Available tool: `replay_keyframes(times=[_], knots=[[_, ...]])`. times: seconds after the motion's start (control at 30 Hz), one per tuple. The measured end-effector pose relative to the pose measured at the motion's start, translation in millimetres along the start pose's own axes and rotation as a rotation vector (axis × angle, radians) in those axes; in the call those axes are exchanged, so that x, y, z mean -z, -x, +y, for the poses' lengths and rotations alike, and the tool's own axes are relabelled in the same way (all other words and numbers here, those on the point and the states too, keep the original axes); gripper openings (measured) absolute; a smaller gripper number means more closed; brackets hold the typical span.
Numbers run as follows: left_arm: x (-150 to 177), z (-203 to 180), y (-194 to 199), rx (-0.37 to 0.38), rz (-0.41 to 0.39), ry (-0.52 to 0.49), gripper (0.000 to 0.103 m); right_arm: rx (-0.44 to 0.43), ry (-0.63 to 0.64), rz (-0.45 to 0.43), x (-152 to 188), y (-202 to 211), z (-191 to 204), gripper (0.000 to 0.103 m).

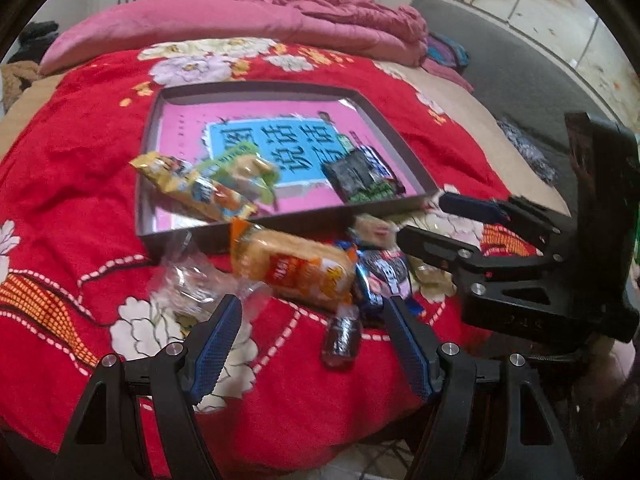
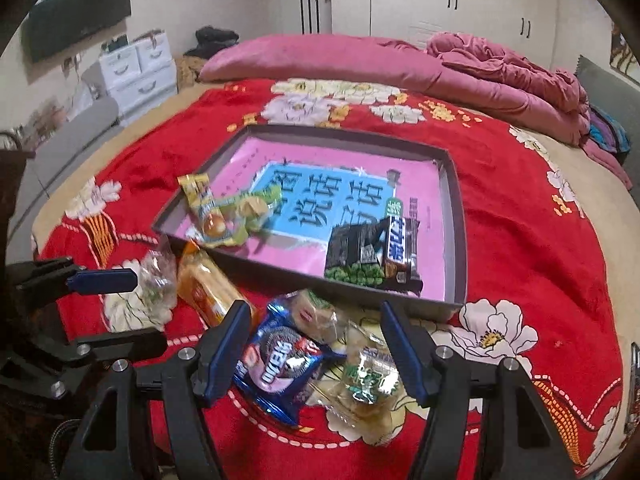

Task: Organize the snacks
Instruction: 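Grasp the dark brown wrapped candy with the left gripper while the right grasps the clear-wrapped round cake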

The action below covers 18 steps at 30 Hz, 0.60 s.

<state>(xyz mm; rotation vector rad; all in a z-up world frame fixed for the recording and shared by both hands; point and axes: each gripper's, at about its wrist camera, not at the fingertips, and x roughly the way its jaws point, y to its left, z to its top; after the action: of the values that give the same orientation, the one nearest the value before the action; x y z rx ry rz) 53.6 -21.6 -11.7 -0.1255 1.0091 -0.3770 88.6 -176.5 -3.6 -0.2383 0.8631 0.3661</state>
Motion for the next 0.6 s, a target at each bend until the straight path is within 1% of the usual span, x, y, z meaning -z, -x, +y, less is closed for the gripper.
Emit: replay_keyframes(times=[0.23,0.4,0.6], knots=[[4,-8,-8,0.01,0.039,-0.033,0.075,-0.021,-0.005,0.019,4,-8,-5,0.067],[8,-10,-17,0.031,0.071,-0.039,0.075,0.007,0.023,0.047,5,-19,-7,0.067],[11,-9,-27,0.05,0.095,-0.029,0.074,-0.007,0.078,0.066,2,-29,-4,0.066]])
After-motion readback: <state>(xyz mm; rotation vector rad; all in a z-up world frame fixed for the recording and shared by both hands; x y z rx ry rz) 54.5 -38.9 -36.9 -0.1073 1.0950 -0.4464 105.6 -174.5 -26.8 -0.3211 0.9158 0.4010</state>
